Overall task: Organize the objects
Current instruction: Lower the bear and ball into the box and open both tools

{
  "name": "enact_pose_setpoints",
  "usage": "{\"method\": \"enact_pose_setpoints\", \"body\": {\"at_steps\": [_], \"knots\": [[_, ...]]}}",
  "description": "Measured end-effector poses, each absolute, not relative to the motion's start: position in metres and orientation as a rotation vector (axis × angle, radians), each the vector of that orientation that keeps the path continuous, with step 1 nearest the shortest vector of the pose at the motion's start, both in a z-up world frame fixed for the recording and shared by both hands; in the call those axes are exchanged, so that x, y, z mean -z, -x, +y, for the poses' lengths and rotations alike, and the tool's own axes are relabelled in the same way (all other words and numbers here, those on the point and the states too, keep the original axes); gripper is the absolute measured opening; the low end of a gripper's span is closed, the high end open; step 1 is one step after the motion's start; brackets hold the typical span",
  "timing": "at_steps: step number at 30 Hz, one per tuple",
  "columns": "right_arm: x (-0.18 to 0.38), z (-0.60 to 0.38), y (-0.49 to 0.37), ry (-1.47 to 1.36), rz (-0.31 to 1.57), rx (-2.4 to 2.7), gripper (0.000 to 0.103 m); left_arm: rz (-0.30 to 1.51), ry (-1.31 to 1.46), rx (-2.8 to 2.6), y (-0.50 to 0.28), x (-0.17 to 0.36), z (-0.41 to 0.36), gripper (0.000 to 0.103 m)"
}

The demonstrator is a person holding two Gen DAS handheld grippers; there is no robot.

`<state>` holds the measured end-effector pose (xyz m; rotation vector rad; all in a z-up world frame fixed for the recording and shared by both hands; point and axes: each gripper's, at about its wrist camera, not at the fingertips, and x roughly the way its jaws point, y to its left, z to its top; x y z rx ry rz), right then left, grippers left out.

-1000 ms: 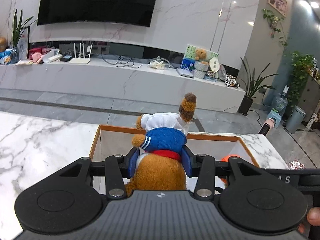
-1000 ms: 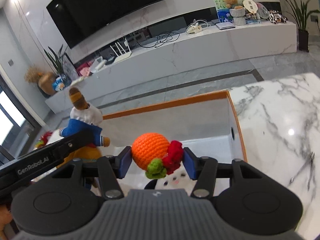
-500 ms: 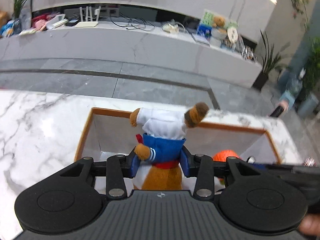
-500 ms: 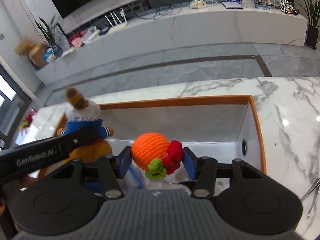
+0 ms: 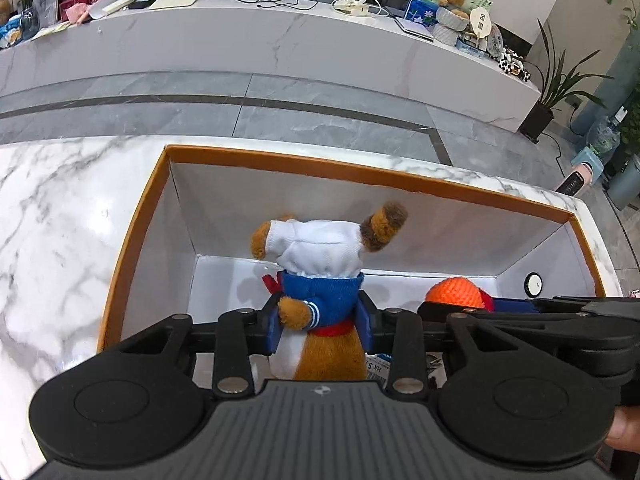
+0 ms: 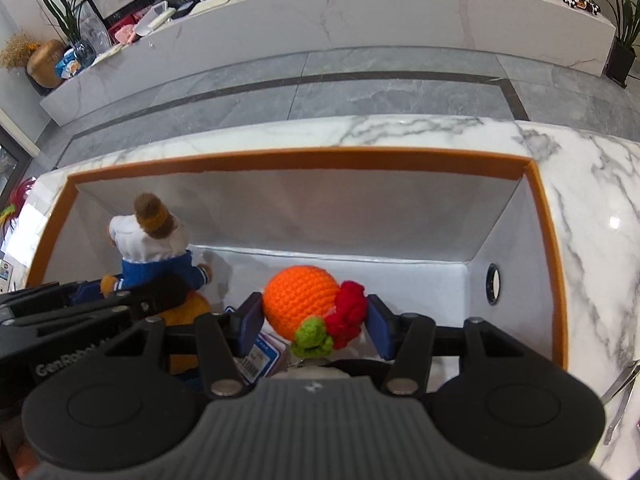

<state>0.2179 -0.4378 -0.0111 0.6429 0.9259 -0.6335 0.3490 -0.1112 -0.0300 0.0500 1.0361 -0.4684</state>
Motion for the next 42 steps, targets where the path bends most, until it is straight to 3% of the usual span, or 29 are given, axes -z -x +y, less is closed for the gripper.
{"method": "enact_pose_setpoints", "body": {"at_steps": [26, 40, 42], "knots": [[0.033, -0.444, -0.233, -0.624, 1.066, 0.650, 0.057, 1.119, -0.232, 0.445, -0.355, 0.040, -0.140, 0.042], [0.035, -0.447, -0.234, -0.624, 1.099, 0.654, 0.059, 1.158, -0.228, 0.436, -0.362, 0.050, -0.137, 0.048], [0.036, -0.447, -0.234, -0.629, 1.097, 0.656, 0.059, 1.156, -0.227, 0.434, -0.363, 0.050, -0.137, 0.052]]}}
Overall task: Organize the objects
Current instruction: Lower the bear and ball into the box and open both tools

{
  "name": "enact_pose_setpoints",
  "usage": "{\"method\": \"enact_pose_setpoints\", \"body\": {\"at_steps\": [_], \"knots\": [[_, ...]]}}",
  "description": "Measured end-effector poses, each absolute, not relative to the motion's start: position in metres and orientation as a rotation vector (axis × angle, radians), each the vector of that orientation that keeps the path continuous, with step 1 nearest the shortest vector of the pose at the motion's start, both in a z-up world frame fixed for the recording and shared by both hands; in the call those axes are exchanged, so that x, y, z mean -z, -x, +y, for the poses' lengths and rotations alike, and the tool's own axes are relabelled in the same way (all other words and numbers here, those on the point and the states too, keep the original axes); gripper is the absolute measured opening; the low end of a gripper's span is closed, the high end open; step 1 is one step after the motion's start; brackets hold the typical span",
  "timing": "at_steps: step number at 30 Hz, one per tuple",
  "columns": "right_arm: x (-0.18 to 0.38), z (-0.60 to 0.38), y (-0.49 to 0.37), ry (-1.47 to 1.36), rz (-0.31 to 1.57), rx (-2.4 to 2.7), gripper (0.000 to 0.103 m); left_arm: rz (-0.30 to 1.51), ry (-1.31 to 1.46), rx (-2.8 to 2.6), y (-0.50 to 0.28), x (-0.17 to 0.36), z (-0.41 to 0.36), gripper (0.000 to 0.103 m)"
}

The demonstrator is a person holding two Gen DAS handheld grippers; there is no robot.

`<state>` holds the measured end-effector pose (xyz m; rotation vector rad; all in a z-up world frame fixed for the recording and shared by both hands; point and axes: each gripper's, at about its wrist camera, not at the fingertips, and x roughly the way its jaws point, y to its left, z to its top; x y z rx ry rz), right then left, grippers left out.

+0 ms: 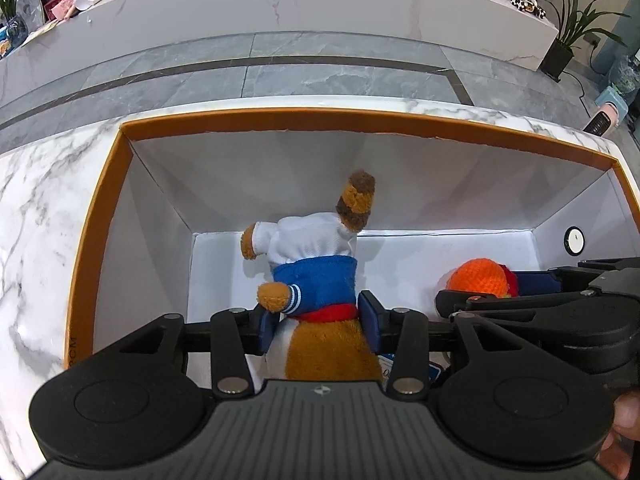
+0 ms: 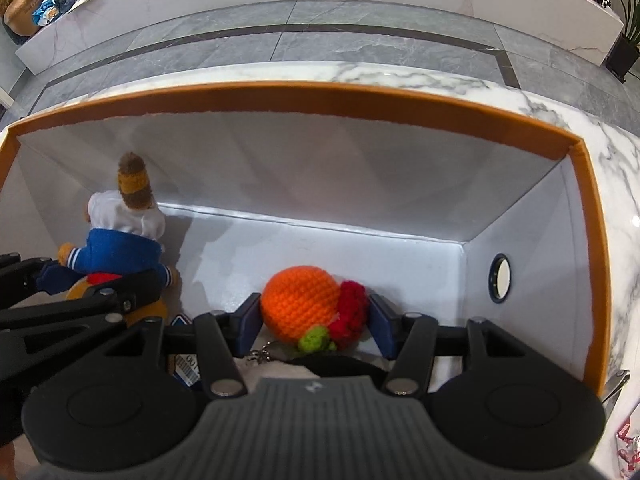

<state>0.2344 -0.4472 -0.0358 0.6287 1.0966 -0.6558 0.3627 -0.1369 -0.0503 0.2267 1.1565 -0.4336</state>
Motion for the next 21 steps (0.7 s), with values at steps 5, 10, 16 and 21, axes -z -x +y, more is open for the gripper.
{"method": "enact_pose_setpoints", "body": {"at_steps": [5, 10, 16, 21], "knots": [[0.037, -0.450, -0.235, -0.636, 1.092, 0.663, 0.059, 1.150, -0.229, 0.424, -0.364, 0.051, -0.136, 0.070], [0.035, -0.451, -0.232, -0.655, 1.071, 0.662, 0.061, 1.130, -0.193, 0.433, -0.364, 0.041, -0.129, 0.081], [0.030, -0.452, -0.231, -0.644, 1.051, 0.664, 0.063, 1.125, -0.172, 0.441, -0.364, 0.034, -0.126, 0.085], [0.025, -0.450, -0.229, -0.630, 1.044, 0.669, 0.064, 1.123, -0.161, 0.446, -0.363, 0.028, -0.124, 0.085]]}}
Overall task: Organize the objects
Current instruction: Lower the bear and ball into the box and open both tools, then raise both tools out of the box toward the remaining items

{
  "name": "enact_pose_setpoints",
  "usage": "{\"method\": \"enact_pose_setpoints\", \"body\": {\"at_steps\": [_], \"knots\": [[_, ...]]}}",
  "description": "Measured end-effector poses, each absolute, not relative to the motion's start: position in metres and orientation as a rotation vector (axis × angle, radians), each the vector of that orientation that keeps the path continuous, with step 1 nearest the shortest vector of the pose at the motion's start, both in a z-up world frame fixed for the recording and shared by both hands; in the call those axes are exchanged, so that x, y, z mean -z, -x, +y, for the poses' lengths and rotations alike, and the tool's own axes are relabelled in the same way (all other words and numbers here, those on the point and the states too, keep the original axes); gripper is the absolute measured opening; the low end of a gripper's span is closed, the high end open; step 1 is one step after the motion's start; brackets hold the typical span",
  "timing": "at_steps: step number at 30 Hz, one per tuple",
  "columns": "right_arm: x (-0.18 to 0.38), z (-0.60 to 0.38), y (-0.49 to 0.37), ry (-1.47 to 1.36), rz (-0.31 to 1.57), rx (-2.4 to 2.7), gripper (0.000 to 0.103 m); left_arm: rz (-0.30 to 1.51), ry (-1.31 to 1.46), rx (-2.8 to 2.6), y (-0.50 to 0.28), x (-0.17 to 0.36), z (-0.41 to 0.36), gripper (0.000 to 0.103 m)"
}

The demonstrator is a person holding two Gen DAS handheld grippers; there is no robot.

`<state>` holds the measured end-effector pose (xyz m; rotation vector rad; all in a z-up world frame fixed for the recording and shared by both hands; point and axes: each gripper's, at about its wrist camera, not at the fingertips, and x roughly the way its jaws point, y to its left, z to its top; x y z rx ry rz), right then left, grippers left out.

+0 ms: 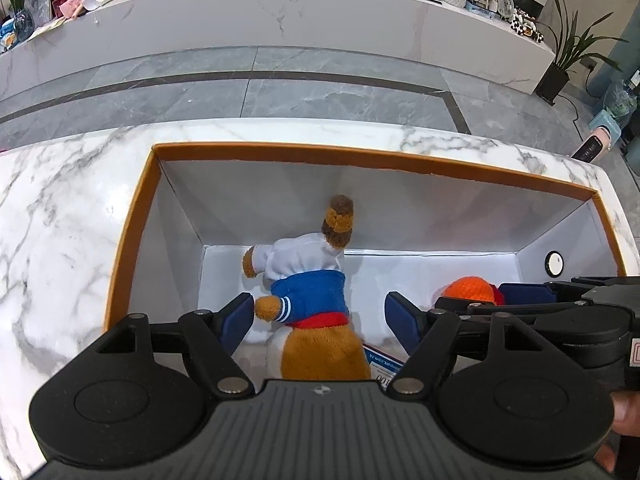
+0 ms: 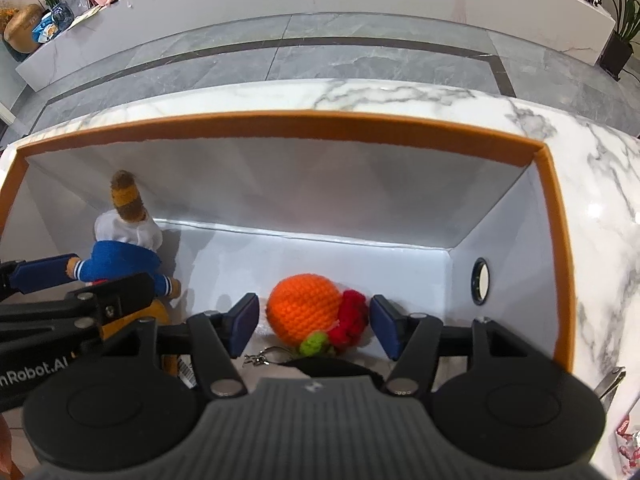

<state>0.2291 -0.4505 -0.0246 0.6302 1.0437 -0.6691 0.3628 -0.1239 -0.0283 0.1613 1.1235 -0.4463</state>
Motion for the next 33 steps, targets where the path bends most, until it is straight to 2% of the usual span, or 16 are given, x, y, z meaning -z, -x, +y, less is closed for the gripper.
{"method": "enact_pose_setpoints", "body": {"at_steps": [14, 26, 33], "knots": [[-0.028, -0.417, -0.204, -0.578, 0.954, 0.668, 0.068, 1.037, -0.138, 0.505, -0.339, -0.024, -0.108, 0.088], [-0.087, -0.342, -0.150, -0.537, 0.849, 0.631, 0.077, 0.939, -0.192, 0.540, -0.264, -0.087, -0.078, 0.089], [-0.097, -0.277, -0.106, -0.506, 0.784, 0.600, 0.082, 0.922, -0.182, 0.511, -0.201, -0.077, -0.034, 0.089]]}}
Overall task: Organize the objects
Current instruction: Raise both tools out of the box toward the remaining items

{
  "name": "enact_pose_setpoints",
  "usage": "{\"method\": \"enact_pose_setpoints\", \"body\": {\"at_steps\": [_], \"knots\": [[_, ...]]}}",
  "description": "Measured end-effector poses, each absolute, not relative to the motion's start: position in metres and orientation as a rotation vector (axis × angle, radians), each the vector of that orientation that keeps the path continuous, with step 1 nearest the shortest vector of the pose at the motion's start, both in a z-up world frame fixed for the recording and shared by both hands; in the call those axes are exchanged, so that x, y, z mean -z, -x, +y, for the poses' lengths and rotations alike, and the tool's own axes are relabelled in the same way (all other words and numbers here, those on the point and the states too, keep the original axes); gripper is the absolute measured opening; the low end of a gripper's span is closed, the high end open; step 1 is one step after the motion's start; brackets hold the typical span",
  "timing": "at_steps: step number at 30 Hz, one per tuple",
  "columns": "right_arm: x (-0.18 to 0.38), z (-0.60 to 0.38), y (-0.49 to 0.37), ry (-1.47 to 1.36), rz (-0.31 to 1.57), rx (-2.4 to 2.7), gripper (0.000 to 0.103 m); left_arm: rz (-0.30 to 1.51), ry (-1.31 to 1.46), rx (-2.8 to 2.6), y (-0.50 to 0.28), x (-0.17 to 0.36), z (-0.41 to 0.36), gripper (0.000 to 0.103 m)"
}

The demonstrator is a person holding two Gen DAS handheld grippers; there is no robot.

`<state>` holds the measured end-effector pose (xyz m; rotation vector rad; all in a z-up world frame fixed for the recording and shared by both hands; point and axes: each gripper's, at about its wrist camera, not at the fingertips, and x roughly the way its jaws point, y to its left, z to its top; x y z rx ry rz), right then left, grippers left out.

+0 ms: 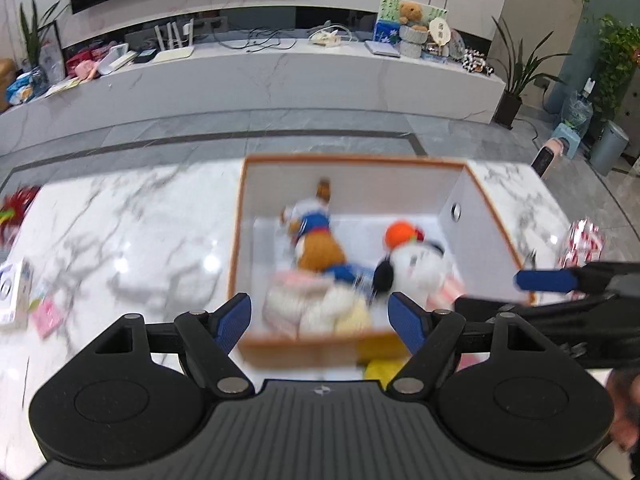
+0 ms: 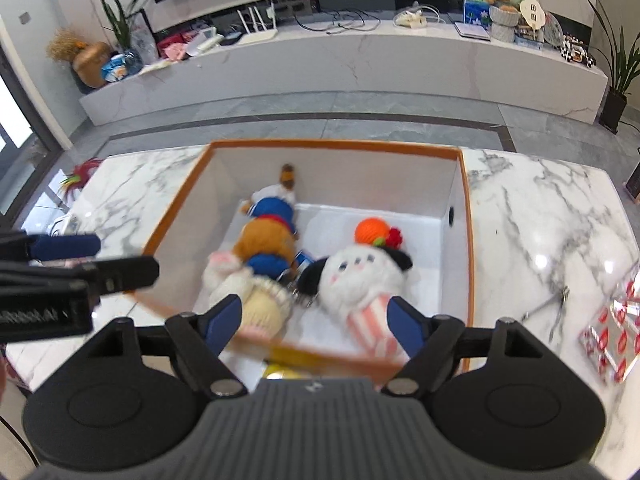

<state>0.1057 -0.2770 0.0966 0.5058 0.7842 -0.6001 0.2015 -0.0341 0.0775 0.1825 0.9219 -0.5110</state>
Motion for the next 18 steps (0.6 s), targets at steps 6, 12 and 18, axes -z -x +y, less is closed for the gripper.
{"method": "enact_pose_setpoints", "body": {"at_steps": [6, 12, 18], "knots": [[-0.073, -0.227, -0.071, -0.489, 0.752, 0.567, 0.090, 0.916, -0.180, 0.491, -0.160, -0.049, -0.001, 0.089], [-0.031, -0.204, -0.052, -0.522, 0.767, 0.520, 0.091, 0.917, -0.211, 0.441, -0.140, -0.027, 0.025, 0.089], [-0.012, -0.209, -0.049, -0.577, 0.776, 0.514, 0.092, 0.944, -0.183, 0.443, -0.154, -0.009, 0.034, 0.089]]}}
